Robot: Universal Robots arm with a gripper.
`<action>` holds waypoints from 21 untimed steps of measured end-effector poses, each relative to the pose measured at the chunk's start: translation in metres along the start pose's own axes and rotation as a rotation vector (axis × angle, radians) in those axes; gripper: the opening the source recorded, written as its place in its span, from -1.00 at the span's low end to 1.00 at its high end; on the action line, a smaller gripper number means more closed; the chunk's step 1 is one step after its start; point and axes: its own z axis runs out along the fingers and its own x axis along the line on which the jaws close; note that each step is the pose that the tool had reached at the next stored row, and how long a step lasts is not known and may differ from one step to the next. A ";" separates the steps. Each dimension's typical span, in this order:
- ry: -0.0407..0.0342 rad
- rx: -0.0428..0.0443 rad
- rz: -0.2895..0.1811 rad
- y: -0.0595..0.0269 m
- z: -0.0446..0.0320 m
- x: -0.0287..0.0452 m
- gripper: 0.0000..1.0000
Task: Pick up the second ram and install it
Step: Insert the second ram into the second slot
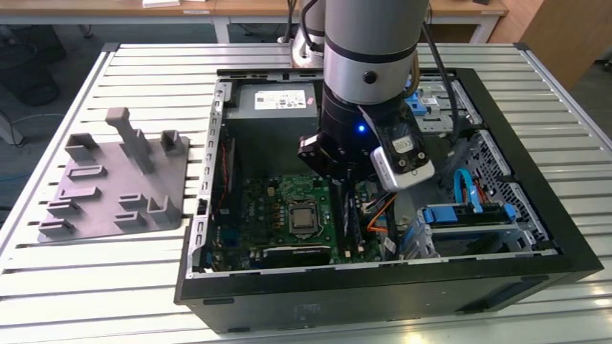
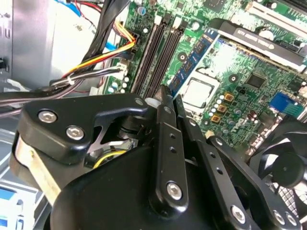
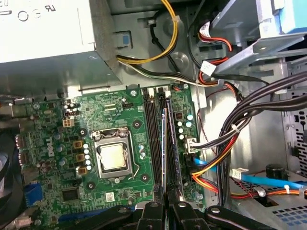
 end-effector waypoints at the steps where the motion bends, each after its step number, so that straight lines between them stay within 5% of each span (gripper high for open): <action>1: 0.0000 0.0003 0.006 0.0000 0.0000 0.0000 -0.72; 15: 0.0007 0.0024 0.057 0.0000 0.0006 0.0000 -0.72; 16: 0.0015 -0.0015 0.057 -0.0001 0.0007 0.0000 -0.72; 20: 0.0153 -0.0695 0.058 0.0000 0.0008 0.0001 -0.72; 21: 0.0162 -0.0733 0.045 0.0000 0.0011 0.0002 -0.72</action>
